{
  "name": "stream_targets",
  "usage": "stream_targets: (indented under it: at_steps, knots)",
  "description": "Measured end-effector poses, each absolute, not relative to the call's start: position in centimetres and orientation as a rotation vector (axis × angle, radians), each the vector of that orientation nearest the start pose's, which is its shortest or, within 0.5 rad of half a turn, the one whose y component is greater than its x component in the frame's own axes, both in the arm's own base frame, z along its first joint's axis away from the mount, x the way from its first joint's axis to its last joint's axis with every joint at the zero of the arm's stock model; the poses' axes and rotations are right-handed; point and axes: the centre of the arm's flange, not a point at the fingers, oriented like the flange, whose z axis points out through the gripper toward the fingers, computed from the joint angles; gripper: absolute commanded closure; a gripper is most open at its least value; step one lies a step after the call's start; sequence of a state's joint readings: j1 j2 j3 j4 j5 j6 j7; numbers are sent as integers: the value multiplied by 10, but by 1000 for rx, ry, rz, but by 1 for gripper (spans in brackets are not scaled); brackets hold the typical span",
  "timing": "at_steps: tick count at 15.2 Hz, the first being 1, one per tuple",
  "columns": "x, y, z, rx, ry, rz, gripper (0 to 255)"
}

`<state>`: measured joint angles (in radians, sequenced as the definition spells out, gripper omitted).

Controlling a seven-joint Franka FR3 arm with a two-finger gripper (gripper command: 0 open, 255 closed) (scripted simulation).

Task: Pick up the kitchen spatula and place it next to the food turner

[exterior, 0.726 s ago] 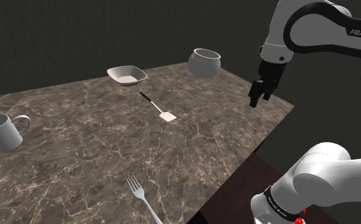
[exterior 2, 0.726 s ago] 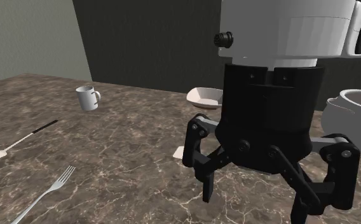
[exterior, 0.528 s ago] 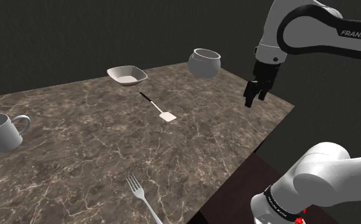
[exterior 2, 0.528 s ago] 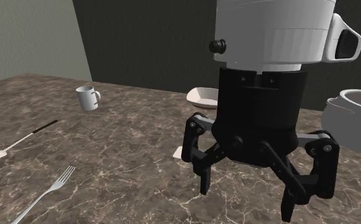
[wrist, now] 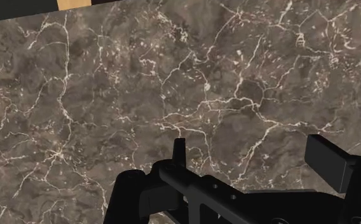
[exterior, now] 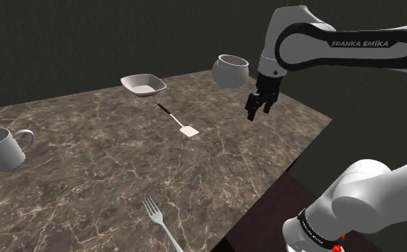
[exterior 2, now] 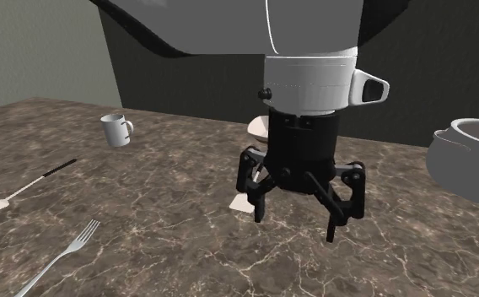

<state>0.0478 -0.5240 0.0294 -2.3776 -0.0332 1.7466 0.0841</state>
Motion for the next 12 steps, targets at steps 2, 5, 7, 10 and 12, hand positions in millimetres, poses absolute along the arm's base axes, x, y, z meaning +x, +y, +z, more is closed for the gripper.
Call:
stream_targets:
  at_steps: [2,5,7,10,12]
  knots:
    - [403,33,493,-3190,-3,146,0]
    - [433,50,475,-3185,-16,116,0]
    - [453,63,466,-3181,-24,96,0]
    - [480,76,451,-3175,-37,67,0]
    - [503,89,444,-3171,-46,47,0]
